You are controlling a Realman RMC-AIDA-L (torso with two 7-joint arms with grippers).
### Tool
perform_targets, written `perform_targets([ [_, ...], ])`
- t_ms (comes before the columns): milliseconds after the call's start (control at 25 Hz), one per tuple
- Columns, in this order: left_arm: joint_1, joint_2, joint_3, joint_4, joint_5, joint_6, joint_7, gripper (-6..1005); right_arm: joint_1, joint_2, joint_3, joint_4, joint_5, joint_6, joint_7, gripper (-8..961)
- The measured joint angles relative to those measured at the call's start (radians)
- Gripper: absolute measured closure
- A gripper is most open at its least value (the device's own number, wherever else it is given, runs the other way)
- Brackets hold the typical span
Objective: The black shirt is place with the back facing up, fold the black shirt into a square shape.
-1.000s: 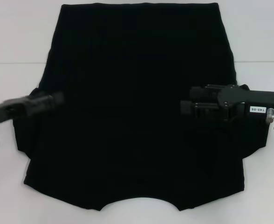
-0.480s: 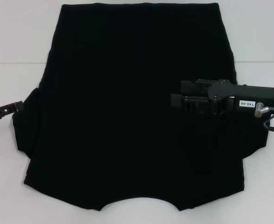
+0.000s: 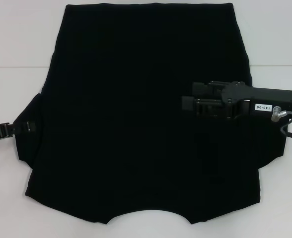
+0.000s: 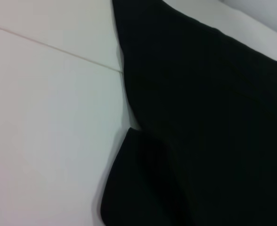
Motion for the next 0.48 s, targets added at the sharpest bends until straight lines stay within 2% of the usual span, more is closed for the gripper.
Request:
perform_targets([
  [160, -0.001, -0.005, 0.038, -0.002, 0.002, -0.043, -0.021, 111, 0.000, 0.000, 0.000, -0.001, 0.000, 0.000, 0.000, 177],
  [480, -0.003, -0.007, 0.048, -0.013, 0.011, -0.090, -0.031, 111, -0.004, 0.000, 0.000, -0.002, 0.000, 0.001, 0.000, 178],
])
